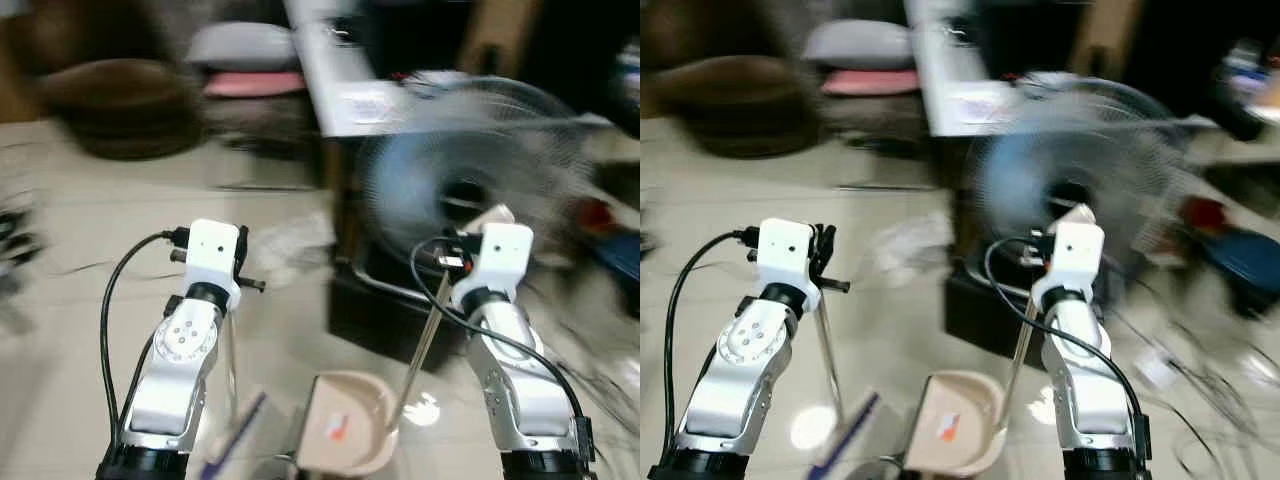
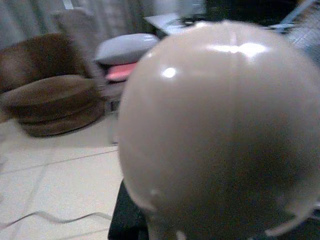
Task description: Sweep floor
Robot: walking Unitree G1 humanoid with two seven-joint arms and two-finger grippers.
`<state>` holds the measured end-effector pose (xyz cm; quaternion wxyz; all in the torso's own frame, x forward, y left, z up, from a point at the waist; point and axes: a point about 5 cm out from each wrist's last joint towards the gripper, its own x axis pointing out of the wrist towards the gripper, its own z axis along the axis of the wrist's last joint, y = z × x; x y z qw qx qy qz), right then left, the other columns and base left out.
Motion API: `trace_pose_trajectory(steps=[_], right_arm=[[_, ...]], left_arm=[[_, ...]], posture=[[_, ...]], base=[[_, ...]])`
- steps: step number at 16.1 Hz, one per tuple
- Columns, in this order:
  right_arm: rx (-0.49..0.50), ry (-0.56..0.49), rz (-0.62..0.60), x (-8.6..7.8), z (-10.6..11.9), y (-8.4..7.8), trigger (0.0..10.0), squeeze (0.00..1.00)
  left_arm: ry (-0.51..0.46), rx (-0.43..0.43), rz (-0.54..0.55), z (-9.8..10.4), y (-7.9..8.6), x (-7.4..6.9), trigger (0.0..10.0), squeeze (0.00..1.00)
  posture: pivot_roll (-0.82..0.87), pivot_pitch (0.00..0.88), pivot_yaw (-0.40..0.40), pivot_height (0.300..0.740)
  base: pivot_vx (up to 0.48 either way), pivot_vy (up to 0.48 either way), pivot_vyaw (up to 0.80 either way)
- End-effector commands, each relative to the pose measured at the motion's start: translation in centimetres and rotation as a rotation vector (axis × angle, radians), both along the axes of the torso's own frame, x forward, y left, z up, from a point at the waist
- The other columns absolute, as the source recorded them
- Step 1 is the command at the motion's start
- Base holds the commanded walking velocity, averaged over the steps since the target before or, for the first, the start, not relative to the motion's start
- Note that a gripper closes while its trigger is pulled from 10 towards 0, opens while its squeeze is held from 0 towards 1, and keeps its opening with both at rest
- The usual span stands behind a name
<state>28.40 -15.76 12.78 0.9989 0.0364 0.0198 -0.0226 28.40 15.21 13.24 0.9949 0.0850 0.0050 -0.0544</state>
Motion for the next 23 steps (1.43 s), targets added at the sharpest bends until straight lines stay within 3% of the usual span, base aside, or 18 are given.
trace_pose_trajectory(steps=[1, 5, 9, 12, 23], right_arm=[[0.023, -0.052, -0.008, -0.1, 1.2, -0.4, 10.0, 0.00], [-0.051, -0.050, -0.009, -0.3, 1.1, -0.5, 10.0, 0.00], [-0.056, -0.054, 0.024, 0.3, 1.4, -0.1, 10.0, 0.00], [-0.053, -0.047, 0.038, 0.6, 1.2, 0.2, 10.0, 0.00], [-0.029, -0.015, 0.009, 0.5, 0.3, -0.3, 10.0, 0.00]], left_arm=[[-0.032, 0.019, -0.020, 0.7, -0.3, 0.2, 10.0, 0.00], [-0.004, -0.041, 0.010, 0.4, -0.1, 0.4, 10.0, 0.00], [-0.004, -0.063, 0.052, 0.7, 0.7, 0.2, 10.0, 0.00], [-0.044, 0.025, 0.076, 1.0, 1.0, -0.1, 10.0, 0.00], [-0.048, 0.044, 0.048, 1.4, 0.3, 0.1, 10.0, 0.00]], posture=[[-0.06, 0.000, 0.041, 0.740], [-0.07, 0.000, 0.045, 0.740], [-0.04, 0.000, 0.007, 0.740], [-0.03, 0.000, -0.010, 0.740], [-0.03, 0.000, -0.004, 0.740]], base=[[0.000, 0.000, 0.80], [0.000, 0.000, 0.80], [0.000, 0.000, 0.80], [0.000, 0.000, 0.80], [0.000, 0.000, 0.80]])
